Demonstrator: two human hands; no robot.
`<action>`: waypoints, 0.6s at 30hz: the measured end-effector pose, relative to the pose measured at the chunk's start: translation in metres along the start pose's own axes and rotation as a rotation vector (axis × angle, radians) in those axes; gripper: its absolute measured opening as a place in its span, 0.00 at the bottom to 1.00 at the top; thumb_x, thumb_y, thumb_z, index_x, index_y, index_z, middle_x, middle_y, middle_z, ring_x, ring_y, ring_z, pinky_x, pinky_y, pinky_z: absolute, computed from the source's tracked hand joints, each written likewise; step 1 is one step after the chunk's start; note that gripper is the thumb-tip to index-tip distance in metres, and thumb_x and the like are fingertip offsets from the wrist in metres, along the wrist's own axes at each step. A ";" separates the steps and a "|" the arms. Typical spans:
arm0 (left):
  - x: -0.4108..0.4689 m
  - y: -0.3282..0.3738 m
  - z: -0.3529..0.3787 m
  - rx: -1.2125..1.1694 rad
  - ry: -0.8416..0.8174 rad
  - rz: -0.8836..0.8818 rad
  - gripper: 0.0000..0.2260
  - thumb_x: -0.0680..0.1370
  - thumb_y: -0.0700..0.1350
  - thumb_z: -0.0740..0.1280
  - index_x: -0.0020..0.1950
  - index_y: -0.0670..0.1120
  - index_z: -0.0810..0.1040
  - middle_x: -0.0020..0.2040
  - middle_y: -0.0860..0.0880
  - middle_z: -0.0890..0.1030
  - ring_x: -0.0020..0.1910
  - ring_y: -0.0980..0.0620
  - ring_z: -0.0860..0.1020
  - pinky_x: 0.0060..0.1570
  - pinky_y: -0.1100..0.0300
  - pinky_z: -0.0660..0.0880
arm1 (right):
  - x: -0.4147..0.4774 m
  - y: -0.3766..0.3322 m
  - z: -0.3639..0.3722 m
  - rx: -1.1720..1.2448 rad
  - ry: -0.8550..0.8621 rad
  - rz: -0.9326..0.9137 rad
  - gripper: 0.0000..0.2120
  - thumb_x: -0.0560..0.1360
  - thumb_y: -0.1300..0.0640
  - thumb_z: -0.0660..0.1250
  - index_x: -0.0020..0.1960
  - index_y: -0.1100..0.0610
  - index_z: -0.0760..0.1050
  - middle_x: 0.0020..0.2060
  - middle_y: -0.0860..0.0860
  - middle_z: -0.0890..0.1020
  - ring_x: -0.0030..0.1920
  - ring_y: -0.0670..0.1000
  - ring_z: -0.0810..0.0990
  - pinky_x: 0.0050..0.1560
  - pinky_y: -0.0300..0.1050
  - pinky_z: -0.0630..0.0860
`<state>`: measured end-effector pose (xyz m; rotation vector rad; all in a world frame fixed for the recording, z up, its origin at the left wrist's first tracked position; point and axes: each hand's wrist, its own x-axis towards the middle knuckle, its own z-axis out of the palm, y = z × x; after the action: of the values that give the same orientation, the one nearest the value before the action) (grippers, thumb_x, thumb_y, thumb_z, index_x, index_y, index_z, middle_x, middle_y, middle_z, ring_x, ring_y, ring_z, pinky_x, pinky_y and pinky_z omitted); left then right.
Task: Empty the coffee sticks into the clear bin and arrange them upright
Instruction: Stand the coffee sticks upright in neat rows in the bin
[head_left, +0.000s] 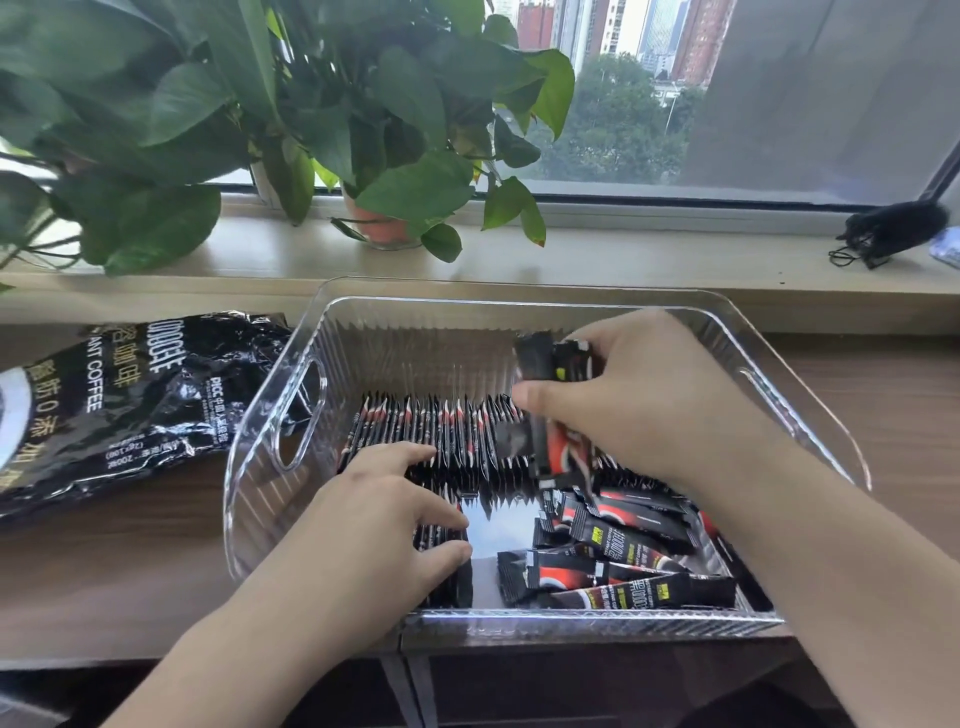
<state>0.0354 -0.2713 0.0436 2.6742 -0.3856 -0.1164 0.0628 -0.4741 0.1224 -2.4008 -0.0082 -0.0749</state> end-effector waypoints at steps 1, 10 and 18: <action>0.000 -0.001 0.000 -0.001 0.001 0.000 0.13 0.75 0.63 0.68 0.57 0.65 0.81 0.76 0.61 0.61 0.75 0.62 0.55 0.75 0.56 0.58 | 0.000 -0.001 0.007 0.024 -0.043 0.019 0.13 0.70 0.46 0.78 0.37 0.55 0.83 0.30 0.51 0.84 0.30 0.48 0.84 0.35 0.44 0.82; -0.001 0.000 -0.001 -0.003 0.000 -0.001 0.13 0.75 0.63 0.67 0.58 0.65 0.81 0.77 0.60 0.60 0.76 0.61 0.54 0.75 0.56 0.58 | -0.002 0.012 0.051 0.019 -0.287 0.221 0.15 0.75 0.46 0.73 0.49 0.58 0.79 0.26 0.53 0.84 0.32 0.54 0.86 0.31 0.42 0.75; -0.002 0.001 -0.003 -0.001 0.014 -0.001 0.12 0.76 0.61 0.67 0.59 0.65 0.81 0.77 0.60 0.60 0.76 0.61 0.54 0.76 0.56 0.57 | 0.000 0.016 0.027 -0.063 -0.255 0.220 0.22 0.71 0.39 0.74 0.44 0.60 0.82 0.23 0.49 0.70 0.24 0.49 0.68 0.29 0.40 0.65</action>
<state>0.0337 -0.2700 0.0465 2.6731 -0.3795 -0.0979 0.0648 -0.4673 0.0918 -2.4421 0.1410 0.3368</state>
